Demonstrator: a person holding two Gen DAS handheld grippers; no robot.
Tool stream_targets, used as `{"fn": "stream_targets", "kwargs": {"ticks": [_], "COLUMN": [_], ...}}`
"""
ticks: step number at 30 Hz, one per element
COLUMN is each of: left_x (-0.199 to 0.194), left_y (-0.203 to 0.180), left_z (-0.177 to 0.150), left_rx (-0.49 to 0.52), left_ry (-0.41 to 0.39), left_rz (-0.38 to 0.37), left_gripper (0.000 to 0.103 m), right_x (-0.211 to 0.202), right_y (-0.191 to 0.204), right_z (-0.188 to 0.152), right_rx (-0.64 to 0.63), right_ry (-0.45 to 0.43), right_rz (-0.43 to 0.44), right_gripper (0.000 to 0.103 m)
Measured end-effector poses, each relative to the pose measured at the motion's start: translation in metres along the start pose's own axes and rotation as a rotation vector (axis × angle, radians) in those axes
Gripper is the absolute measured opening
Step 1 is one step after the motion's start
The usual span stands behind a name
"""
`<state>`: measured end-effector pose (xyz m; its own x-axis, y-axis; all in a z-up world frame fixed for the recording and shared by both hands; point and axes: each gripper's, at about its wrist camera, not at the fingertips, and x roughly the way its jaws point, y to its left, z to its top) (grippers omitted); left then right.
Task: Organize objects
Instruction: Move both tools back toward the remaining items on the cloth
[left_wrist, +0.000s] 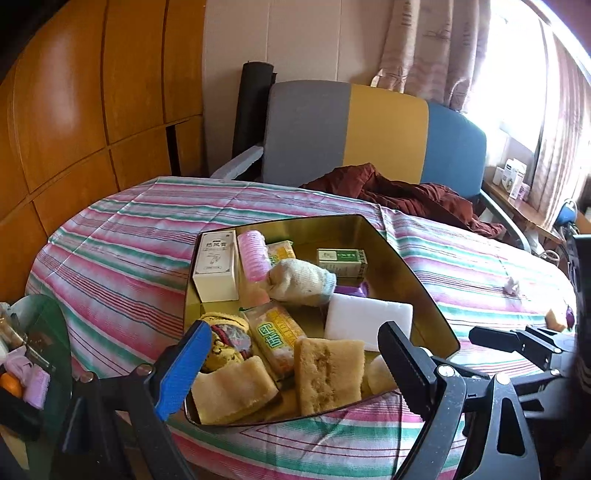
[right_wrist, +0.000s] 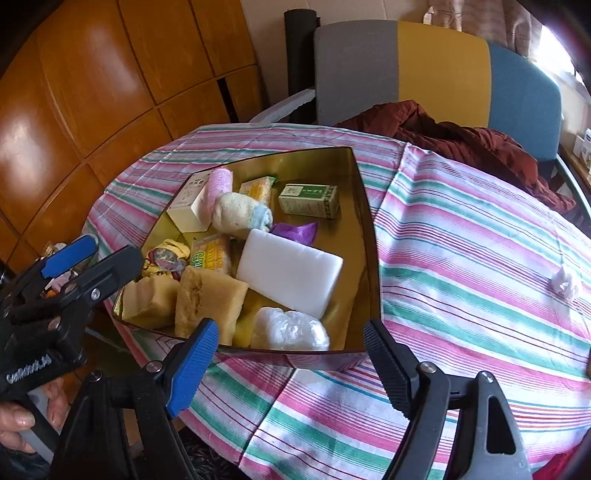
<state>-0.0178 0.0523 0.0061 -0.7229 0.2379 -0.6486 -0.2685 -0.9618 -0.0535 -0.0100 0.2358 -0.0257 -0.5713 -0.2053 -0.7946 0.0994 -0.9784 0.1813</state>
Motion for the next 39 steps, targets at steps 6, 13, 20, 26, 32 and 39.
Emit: {"fn": "stream_targets", "kwargs": {"ticks": [6, 13, 20, 26, 32, 39], "left_x": [0.000, 0.001, 0.002, 0.004, 0.007, 0.013], "left_y": [-0.012, -0.025, -0.042, -0.058, -0.075, -0.100], "left_z": [-0.003, -0.005, -0.005, -0.005, -0.003, -0.001], "left_rx": [0.027, 0.065, 0.109, 0.149, 0.184, 0.236], "left_ry": [0.011, 0.021, 0.025, 0.036, 0.043, 0.052], "left_rz": [-0.017, -0.034, -0.053, -0.072, -0.096, -0.137], "left_gripper": [0.092, 0.092, 0.092, 0.092, 0.092, 0.092], "right_x": [-0.005, -0.012, -0.020, -0.027, -0.033, -0.043], "right_y": [-0.020, -0.045, -0.076, -0.107, -0.141, -0.190], "right_z": [-0.003, -0.006, -0.010, -0.014, -0.019, -0.030], "right_rx": [0.059, 0.114, 0.165, 0.223, 0.302, 0.414], "right_ry": [-0.007, -0.018, -0.025, -0.028, -0.015, 0.001], "right_rz": [-0.025, -0.057, -0.108, -0.155, -0.203, -0.254], "right_gripper": [0.082, 0.082, 0.082, 0.082, 0.082, 0.082]}}
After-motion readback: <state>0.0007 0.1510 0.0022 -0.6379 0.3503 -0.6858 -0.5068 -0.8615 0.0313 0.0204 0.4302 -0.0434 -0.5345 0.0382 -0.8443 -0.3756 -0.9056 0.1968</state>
